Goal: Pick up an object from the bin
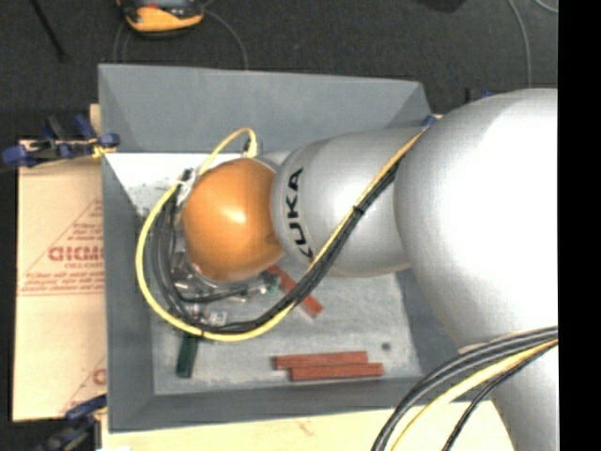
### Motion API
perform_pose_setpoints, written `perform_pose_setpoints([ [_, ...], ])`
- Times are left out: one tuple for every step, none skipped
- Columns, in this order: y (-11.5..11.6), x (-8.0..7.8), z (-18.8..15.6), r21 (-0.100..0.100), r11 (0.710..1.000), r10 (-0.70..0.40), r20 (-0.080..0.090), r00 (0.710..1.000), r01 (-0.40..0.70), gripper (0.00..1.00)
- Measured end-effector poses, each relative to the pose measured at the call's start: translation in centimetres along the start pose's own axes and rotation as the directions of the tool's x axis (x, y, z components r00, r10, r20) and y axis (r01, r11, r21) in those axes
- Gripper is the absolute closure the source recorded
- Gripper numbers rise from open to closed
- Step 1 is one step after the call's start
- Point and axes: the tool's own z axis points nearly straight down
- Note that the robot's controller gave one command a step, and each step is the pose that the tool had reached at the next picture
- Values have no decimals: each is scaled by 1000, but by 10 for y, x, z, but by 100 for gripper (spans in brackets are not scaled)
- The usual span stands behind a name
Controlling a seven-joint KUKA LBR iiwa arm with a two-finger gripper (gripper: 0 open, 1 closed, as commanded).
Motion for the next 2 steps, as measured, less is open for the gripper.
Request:
perform_pose_setpoints([
  [0, 0, 0, -1, 1000, 1, 0, 1000, -1, 100],
  [-28, 8, -196, 8, 1000, -6, 4, 1000, 6, 100],
])
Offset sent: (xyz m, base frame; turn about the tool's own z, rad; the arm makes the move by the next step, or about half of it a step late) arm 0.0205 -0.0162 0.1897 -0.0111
